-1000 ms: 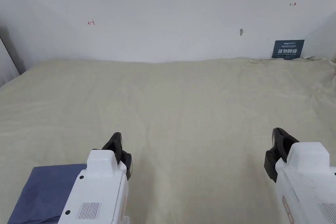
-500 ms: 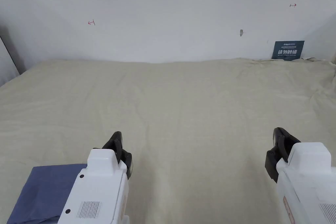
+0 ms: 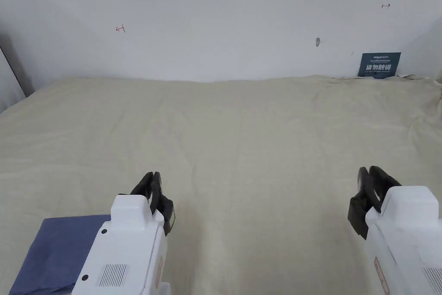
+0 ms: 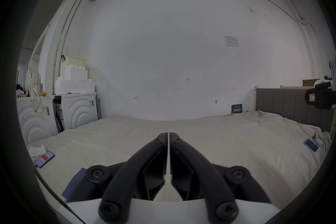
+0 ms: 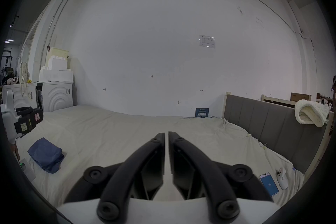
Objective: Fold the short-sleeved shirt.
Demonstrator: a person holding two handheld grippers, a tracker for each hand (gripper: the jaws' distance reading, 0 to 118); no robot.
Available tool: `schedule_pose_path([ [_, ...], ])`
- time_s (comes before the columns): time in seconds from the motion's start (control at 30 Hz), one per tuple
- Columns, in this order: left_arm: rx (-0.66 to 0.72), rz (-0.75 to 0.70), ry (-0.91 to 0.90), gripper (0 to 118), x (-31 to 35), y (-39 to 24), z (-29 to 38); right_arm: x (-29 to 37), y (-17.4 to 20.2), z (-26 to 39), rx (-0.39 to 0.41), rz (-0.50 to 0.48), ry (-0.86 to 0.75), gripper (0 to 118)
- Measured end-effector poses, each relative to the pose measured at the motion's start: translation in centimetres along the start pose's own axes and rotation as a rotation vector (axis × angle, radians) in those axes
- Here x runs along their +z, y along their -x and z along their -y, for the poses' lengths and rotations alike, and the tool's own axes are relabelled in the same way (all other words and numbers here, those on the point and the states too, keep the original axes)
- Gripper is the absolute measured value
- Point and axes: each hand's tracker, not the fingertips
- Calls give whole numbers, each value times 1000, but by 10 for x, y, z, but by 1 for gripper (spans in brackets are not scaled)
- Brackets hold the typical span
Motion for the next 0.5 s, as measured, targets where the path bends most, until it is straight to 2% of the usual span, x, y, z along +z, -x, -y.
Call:
schedule_pose_path([
  [0.07,23,-1,2,34,-1,3,-1,0,-2,-1,-9,-5,6,54],
  [0.1,30,-8,7,57,-2,3,-1,-1,-3,0,-18,-16,8,81],
  [0.13,33,-8,8,74,-2,4,-1,0,-3,0,-18,-13,5,95],
  [0.17,37,-5,8,88,-3,5,0,0,-2,0,-20,-9,-1,103],
  [0.2,39,-3,8,108,-3,6,0,2,-2,0,-18,-3,-9,106],
  [0.23,39,0,8,118,-3,6,0,3,-2,-1,-18,-3,-13,106],
  [0.5,13,6,-13,118,-1,4,3,4,-2,-4,-35,-8,-17,111],
])
